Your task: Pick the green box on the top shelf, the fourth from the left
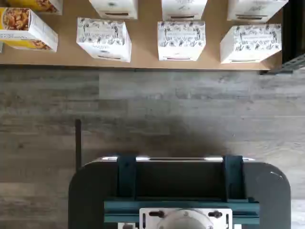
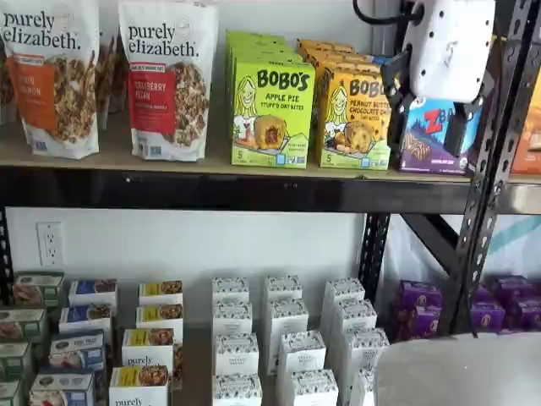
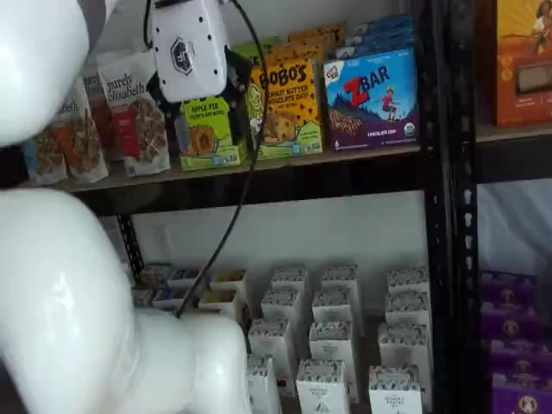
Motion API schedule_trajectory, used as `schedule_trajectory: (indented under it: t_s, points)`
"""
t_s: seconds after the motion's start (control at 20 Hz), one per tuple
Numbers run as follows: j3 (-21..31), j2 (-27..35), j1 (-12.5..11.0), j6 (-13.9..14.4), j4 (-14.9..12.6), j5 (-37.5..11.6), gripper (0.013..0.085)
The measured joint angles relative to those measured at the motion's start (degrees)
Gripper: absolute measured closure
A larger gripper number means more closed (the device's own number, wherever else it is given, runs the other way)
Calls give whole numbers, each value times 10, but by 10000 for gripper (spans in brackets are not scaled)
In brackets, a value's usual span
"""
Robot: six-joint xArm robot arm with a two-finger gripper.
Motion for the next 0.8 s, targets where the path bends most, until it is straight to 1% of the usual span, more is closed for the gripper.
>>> schedule_trajectory:
  t_s: [0.15,0.5,0.65,0.8]
  points:
    - [16,-19,-7,-4,8,-31,130]
    - [17,-20,-3,0,11,-37,130]
    - [19,-19,1,4,11,-47,130]
    - [21,-16,11,13,9,-61,130]
